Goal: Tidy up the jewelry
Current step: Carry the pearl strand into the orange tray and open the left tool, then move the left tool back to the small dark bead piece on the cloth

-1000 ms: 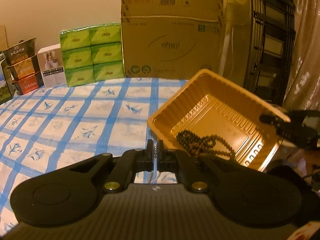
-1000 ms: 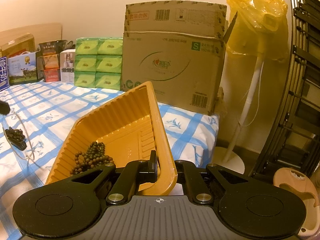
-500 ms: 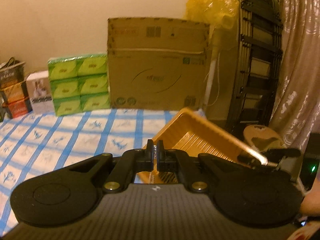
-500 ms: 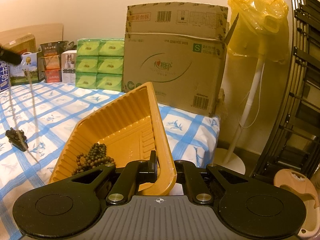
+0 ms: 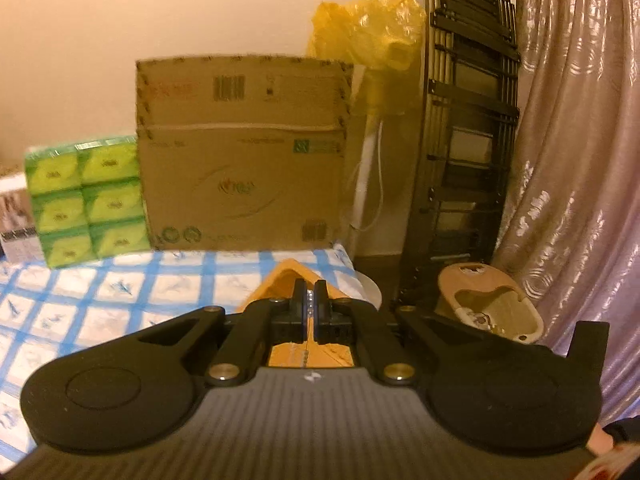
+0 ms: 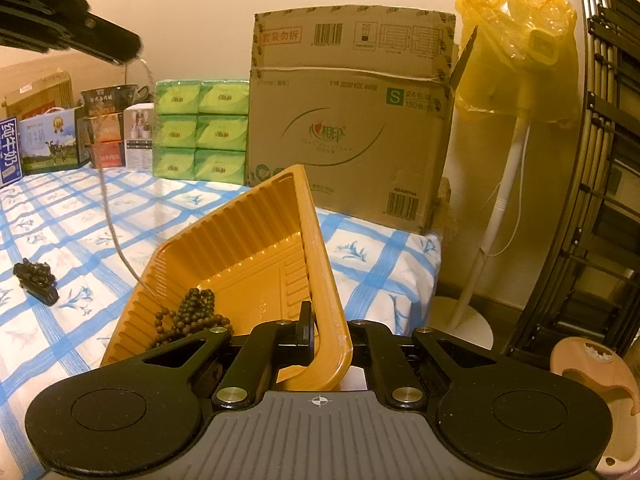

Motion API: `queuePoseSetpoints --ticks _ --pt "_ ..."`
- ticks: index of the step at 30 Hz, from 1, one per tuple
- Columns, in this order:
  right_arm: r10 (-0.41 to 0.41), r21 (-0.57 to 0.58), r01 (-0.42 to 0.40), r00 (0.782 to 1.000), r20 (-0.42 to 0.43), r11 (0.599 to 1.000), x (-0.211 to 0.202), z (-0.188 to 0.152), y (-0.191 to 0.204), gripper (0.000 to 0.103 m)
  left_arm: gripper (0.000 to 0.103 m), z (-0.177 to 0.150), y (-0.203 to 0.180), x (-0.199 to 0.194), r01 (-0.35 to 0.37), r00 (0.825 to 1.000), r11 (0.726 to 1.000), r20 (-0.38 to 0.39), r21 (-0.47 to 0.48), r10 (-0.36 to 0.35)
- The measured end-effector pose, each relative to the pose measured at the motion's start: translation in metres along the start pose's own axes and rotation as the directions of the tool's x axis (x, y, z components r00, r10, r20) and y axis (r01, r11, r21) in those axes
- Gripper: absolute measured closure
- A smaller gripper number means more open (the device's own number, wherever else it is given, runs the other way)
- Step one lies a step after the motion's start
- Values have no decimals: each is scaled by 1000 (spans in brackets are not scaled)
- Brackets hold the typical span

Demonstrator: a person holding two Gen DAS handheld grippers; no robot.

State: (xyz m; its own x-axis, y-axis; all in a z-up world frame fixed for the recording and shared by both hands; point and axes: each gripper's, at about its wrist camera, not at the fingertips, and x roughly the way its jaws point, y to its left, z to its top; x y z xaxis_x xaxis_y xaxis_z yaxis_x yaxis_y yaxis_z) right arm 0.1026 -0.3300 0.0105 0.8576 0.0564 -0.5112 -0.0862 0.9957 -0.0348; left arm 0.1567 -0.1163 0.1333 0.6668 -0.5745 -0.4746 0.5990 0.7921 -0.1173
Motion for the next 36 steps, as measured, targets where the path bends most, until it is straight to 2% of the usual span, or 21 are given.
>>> queuePoseSetpoints --ticks 6,11,18,28,30,36 --pt "1 6 -1 1000 0 1000 1 0 -1 97 101 -19 -4 31 33 996 999 -87 -31 -36" --pt "2 8 -2 1000 -1 1000 1 -2 -2 97 101 -38 -2 59 42 985 997 -165 -62 -51" --pt "3 12 -3 1000 -1 1000 1 -2 -3 97 101 -59 4 79 45 972 994 -227 -104 -68" --pt "2 14 -1 1000 -2 1000 2 -3 -3 97 101 -64 10 92 46 968 988 -238 -148 -81" --pt "2 14 -2 1000 -2 1000 2 -3 -3 97 98 -63 9 91 45 968 988 -236 -148 -80" --pt "1 13 -1 1000 -1 1000 1 -3 -4 97 96 -61 12 78 3 976 993 -215 -119 -29"
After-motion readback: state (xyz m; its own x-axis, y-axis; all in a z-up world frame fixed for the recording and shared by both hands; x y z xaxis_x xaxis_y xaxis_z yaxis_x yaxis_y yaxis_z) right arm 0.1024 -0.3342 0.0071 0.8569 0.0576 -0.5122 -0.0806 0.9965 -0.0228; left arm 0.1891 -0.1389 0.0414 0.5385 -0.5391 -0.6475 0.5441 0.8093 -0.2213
